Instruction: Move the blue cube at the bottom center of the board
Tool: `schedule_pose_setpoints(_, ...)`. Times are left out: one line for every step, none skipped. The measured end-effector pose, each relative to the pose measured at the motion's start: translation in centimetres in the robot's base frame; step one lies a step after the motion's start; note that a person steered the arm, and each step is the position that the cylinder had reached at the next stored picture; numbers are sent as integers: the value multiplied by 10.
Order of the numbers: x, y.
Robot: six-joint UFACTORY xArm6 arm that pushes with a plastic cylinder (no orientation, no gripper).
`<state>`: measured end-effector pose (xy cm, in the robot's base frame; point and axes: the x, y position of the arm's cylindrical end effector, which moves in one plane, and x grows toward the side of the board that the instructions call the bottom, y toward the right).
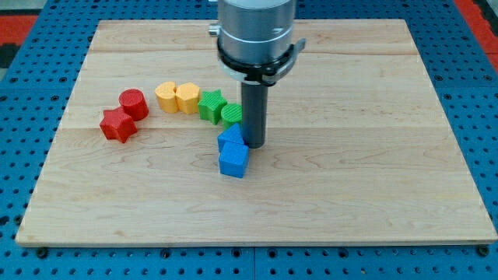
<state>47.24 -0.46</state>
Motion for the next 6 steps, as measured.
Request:
schedule_pose_setpoints(-14, -12)
schedule_pose_setpoints(-53, -13)
schedule_pose_setpoints(-53, -54)
schedule_pose_setpoints(-3, -53)
schedule_pose_setpoints(22, -47)
schedule_pose_setpoints(22, -41)
